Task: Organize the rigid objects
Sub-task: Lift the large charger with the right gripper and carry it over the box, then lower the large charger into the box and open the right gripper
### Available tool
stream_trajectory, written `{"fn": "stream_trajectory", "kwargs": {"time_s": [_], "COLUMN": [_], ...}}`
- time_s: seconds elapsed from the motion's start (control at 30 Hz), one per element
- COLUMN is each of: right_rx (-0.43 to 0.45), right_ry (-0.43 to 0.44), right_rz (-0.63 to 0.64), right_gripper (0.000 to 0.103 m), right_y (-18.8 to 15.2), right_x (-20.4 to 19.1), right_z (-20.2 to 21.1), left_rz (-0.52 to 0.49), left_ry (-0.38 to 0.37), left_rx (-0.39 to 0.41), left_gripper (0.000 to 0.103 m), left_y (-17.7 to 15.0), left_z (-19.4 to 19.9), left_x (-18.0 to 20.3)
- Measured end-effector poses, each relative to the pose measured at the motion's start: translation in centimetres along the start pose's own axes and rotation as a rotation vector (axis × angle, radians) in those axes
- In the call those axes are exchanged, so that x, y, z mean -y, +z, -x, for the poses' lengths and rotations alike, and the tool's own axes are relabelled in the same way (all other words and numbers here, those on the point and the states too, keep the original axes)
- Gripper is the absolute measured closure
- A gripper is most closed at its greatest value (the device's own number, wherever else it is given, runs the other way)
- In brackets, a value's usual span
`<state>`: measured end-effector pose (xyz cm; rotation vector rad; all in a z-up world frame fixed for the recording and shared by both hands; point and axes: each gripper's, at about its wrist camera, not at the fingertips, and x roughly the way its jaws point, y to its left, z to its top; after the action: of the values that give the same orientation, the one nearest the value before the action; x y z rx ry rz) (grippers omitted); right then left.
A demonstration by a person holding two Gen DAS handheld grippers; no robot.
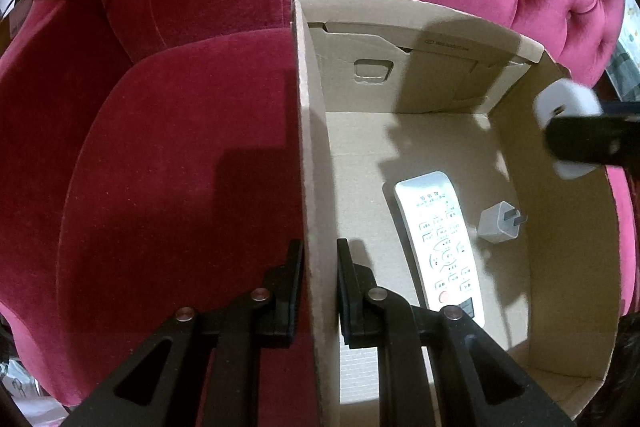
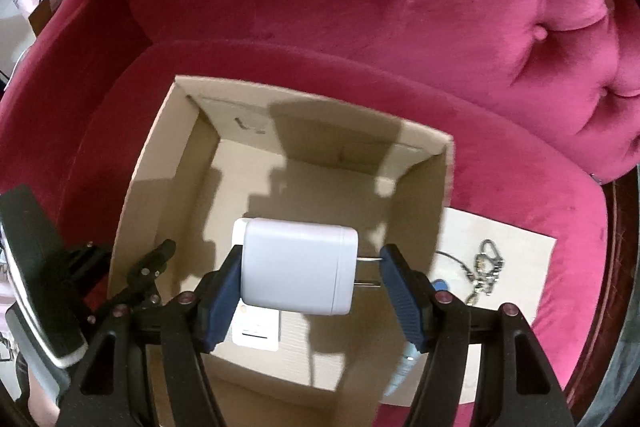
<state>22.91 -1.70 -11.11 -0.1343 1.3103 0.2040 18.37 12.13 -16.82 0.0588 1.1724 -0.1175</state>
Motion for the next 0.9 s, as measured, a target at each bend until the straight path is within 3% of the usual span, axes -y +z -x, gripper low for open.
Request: {"fn": "stream_trajectory", "kwargs": {"time_s": [0.43,0.9], "right_rx": [-0.064,-0.085], "right_ry": [0.014,0.008], "right_rz": [-0.004,-0.005], "right_gripper": [0.032,0.033], "right_y": [-0.2,-0.3], "right_x": [-1.4,-1.0], "right_z": [-5.0,-7.1], "left_rz": [-0.002,-0.001], "left_ry": [0.000,-0.003], "left_rx": [-0.002,-0.008], "left_gripper": [0.086,0.086], "left_y": [0.0,0.2], "left_z": [-0.2,-0.5], "left_x": [0.0,-0.1]}}
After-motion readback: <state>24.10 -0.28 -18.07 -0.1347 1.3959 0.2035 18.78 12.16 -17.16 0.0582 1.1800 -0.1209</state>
